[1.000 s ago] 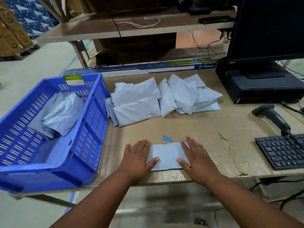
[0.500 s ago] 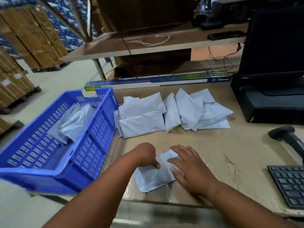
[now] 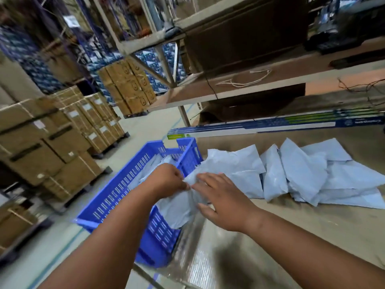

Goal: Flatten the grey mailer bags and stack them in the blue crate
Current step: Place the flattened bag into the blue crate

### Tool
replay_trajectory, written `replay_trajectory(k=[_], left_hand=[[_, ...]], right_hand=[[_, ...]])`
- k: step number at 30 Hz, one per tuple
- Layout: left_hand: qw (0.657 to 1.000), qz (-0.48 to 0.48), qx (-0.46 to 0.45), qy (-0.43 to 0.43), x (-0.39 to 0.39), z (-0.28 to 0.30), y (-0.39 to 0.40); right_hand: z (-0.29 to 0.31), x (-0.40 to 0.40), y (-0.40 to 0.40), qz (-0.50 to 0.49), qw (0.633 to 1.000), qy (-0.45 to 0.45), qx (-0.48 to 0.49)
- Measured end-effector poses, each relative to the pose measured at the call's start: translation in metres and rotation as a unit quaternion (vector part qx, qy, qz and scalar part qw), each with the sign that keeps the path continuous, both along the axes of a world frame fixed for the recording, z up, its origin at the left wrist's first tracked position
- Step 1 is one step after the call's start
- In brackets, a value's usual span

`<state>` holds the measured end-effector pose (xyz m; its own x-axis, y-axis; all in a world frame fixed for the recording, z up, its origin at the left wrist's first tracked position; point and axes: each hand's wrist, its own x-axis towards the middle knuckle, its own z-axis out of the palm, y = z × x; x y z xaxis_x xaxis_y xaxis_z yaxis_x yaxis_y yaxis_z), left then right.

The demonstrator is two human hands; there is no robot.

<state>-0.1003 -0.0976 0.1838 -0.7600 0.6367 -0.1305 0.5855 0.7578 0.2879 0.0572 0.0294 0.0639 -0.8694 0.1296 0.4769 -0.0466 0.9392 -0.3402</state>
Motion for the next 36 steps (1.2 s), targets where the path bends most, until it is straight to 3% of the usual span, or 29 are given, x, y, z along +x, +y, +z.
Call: replay_trajectory(k=[6,9,16,22,26,30,36], left_hand=[[0.997,0.031,0.067,0.03,-0.1,0.043,-0.021],[0.995,0.036,0.058,0.065,-0.16,0.048,-0.029],[0.992,0.031,-0.049,0.115,-0.282,-0.022,-0.026],[0.999,-0.021,-0.005,0.039,-0.318,-0.109,-0.006],[0.995,-0.001,0.099,-0.008,-0.323,-0.144,-0.005],[0.995,0.065,0.067,-0.02,-0.312,-0.129,-0.006],[0.999,0.038,0.014,0.036,-0.318,-0.148,-0.003]], right_hand=[[0.035,-0.095,-0.022,0.002,1.0,0.009,-0.003],[0.044,-0.139,-0.034,-0.011,1.0,-0.013,-0.01],[0.015,-0.212,-0.056,-0.061,0.992,-0.102,-0.04],[0.0,-0.226,-0.049,-0.08,0.984,-0.152,-0.054],[-0.003,-0.224,-0.048,-0.084,0.986,-0.141,-0.041],[0.0,-0.222,-0.053,-0.094,0.981,-0.153,-0.069],[0.009,-0.218,-0.051,-0.081,0.979,-0.179,-0.062]])
